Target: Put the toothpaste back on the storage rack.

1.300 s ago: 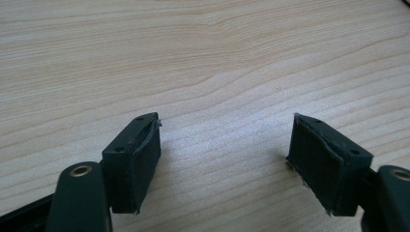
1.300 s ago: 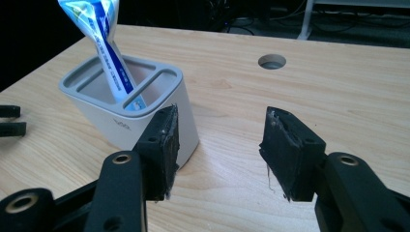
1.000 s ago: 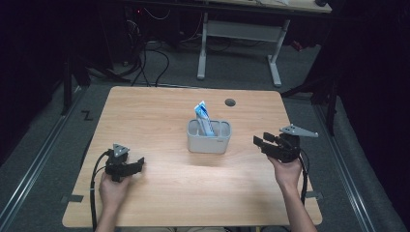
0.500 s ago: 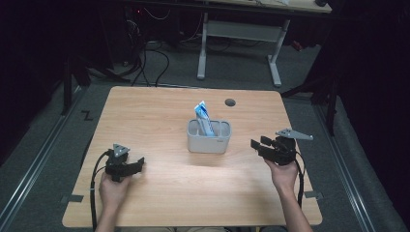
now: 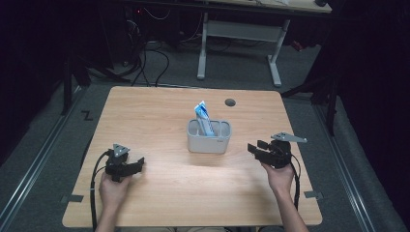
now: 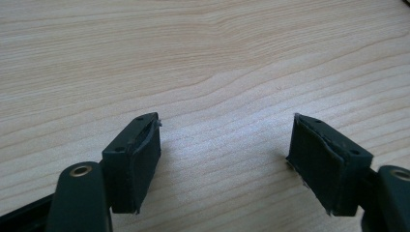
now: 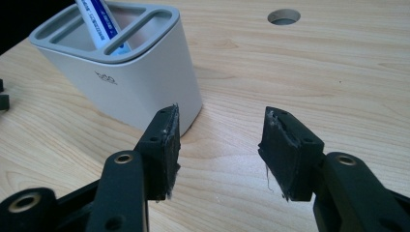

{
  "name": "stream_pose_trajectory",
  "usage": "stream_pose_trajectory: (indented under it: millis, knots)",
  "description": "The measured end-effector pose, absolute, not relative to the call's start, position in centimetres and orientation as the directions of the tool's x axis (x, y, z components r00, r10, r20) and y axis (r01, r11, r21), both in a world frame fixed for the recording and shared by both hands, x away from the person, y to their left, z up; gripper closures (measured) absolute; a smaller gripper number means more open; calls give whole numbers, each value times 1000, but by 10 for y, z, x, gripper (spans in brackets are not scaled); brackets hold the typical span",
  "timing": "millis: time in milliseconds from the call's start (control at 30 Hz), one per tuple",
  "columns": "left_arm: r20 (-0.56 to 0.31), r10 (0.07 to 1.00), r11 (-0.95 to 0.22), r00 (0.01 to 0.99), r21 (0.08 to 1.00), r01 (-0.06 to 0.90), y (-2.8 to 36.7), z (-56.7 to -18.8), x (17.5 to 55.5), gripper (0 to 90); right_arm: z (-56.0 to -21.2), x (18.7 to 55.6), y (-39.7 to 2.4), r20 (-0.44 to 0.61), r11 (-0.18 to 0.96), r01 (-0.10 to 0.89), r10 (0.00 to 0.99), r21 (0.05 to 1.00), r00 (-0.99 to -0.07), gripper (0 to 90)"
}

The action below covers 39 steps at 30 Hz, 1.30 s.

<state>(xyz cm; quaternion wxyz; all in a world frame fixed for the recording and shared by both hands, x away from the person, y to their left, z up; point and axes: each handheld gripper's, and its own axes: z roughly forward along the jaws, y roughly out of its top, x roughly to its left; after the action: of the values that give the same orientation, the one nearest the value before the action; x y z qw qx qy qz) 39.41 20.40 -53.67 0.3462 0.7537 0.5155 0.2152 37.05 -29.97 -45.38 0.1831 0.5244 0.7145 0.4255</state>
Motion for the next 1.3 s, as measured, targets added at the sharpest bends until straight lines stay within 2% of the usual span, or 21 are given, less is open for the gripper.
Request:
stream_pose_trajectory:
  millis: [1300]
  knots:
    - [-34, 927, -227, 374, 744, 628, 204, -537, 394, 274, -502, 391, -285, 115, 145, 662, 936, 736, -333, 488]
